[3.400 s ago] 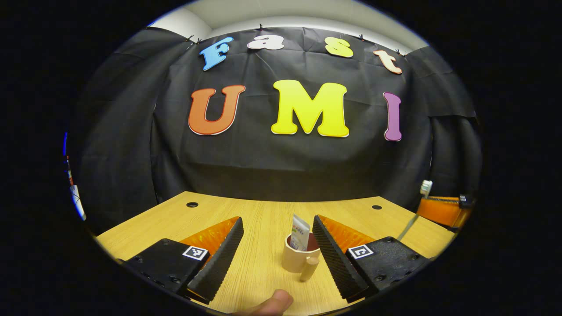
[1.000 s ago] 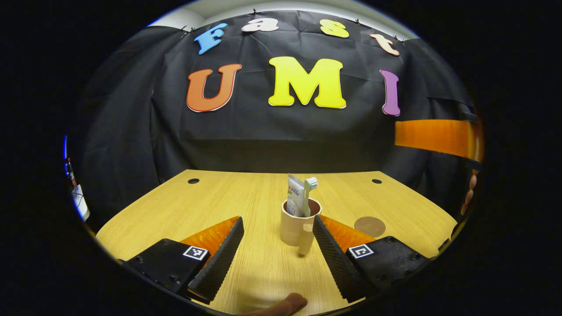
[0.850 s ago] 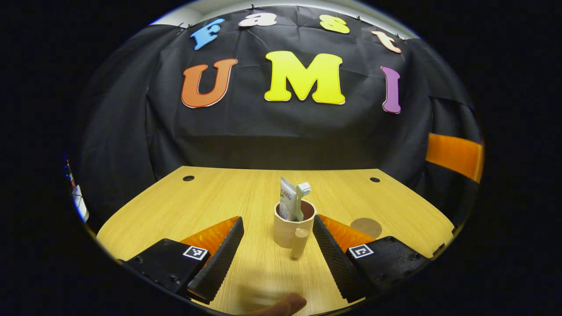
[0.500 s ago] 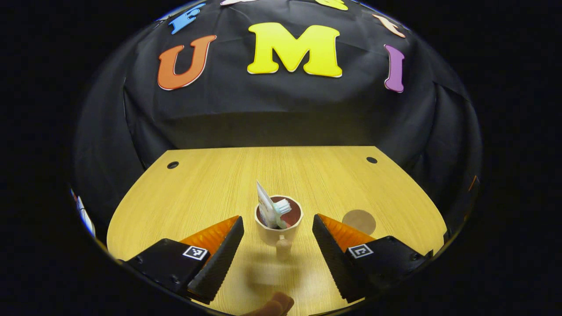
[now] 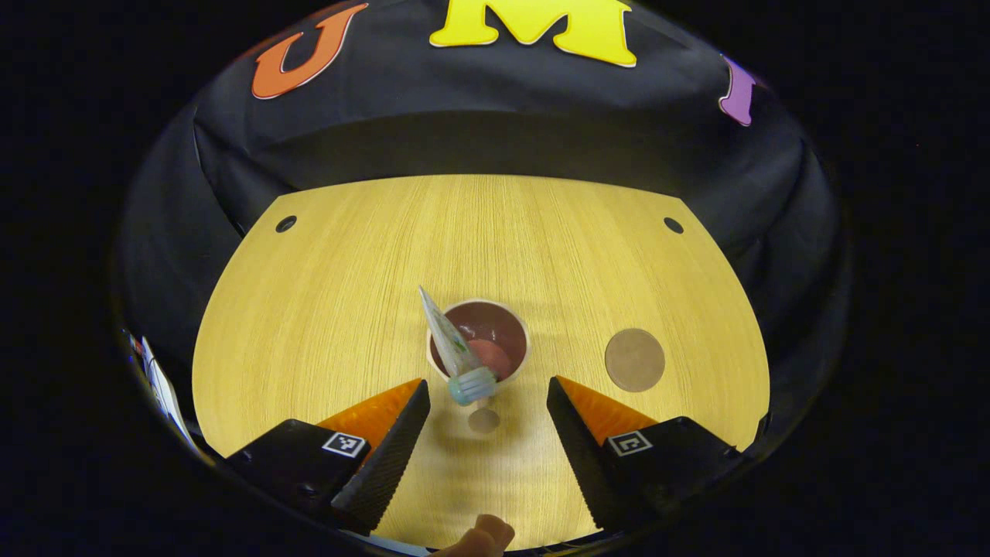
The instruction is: Put the toothbrush and toothpaste on the desktop into the cup, then pick up the cup and place it on the coaster on the desktop.
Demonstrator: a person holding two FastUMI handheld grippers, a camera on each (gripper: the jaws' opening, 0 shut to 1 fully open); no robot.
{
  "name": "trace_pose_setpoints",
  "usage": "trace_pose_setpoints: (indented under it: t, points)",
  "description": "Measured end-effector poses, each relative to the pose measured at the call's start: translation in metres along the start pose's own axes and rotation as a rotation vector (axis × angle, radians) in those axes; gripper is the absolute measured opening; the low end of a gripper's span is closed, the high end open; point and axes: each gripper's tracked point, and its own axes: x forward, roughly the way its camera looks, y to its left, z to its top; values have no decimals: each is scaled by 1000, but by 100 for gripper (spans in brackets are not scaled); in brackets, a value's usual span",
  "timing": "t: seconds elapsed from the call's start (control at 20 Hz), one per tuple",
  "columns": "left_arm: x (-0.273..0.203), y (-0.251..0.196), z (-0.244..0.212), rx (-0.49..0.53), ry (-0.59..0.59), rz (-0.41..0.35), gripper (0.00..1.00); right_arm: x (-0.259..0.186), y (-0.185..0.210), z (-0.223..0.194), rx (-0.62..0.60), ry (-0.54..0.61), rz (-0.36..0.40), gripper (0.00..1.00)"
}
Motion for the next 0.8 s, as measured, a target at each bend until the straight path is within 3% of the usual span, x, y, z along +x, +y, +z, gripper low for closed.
trace_pose_setpoints:
  t: [0.15,0.25,0.3,0.45,0.65,0.75,0.8]
  points:
    - [9,2,-6,-4,68,15,94,0,-14,-10,37,15,-12,95]
    - [15,5,-12,-20,120,23,95,2,-16,-18,69,33,-1,92]
    - [17,6,-14,-28,143,35,95,3,-17,-21,71,47,-4,99]
    - [22,9,-17,-12,202,62,94,2,-15,-16,22,24,4,95]
    - [21,4,-22,-15,281,74,83,-2,-12,-12,-6,-6,10,95]
    - [18,-6,-19,-36,296,42,78,0,-18,-9,-14,-19,-5,95]
    - [15,-9,-20,-47,314,39,68,0,-21,-9,-15,-21,-12,95]
